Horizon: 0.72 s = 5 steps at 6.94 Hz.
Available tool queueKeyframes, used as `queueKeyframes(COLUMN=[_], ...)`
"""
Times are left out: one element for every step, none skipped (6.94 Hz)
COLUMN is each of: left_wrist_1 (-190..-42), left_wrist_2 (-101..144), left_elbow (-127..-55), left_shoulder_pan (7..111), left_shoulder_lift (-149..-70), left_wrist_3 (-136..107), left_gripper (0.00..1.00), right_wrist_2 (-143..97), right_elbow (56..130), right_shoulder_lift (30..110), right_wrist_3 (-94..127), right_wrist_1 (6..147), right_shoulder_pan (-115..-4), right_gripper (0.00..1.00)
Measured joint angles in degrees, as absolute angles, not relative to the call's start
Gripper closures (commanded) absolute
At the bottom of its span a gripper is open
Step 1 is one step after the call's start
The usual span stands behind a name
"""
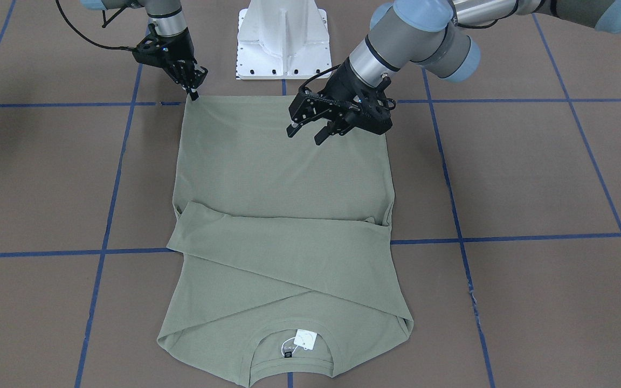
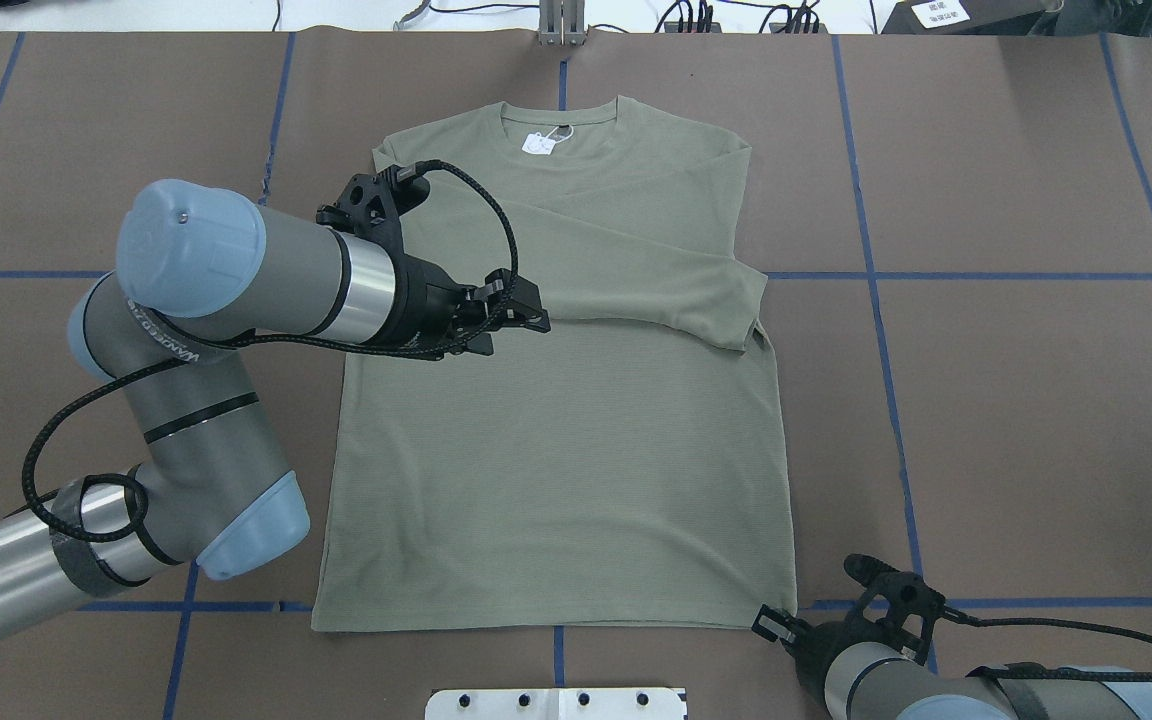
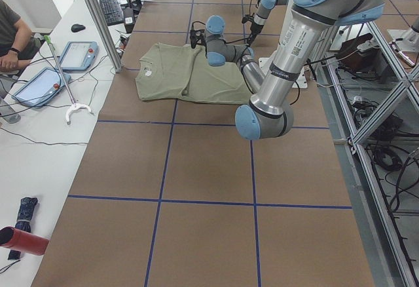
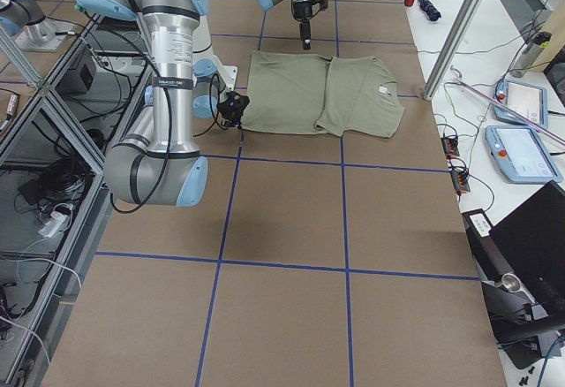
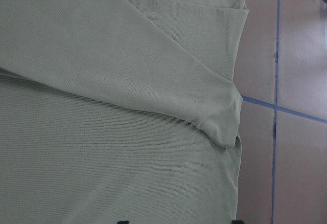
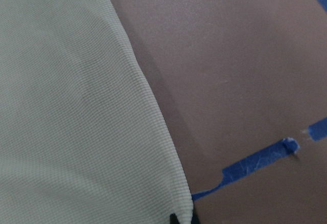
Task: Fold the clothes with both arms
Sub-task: 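Move the left gripper down to the other hem corner nearest the robot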
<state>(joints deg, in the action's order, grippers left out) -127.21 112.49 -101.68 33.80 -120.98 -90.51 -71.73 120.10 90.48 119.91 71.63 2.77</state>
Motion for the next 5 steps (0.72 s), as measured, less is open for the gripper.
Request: queueKeyframes(left_wrist_1=[-126.8,-125.7,-122.6,-117.7,-113.2], left_wrist_2=[112.1,110.5,107.4,104.4,101.0], left_elbow=[-104.2,-108.7,-113.6,-117.4,-119.1], left_shoulder_pan=[33.0,30.9,27.8,24.2,20.2], left_shoulder_lift=[-117.8,-112.5,-107.2,-103.5,-101.1], left_wrist_3=[-93.3,-95.9,-97.1,-97.9,-99.0], left_gripper=[0.22,0.21,0.2,0.2,0.2], right_wrist_2=[-71.7,-71.7,-71.7,-71.7,-71.7], right_elbow=[121.1,122.2,122.9,123.2,123.4], right_shoulder_lift=[90.6,90.8,90.9,90.8,90.5], right_wrist_3=[119.9,119.9,119.8,119.8,119.8], right_wrist_1=[71.6,71.6,71.6,71.5,71.5], right_shoulder_pan=[2.8,2.7,2.5,2.3,2.0], right_gripper=[1.0,1.0,1.0,1.0,1.0])
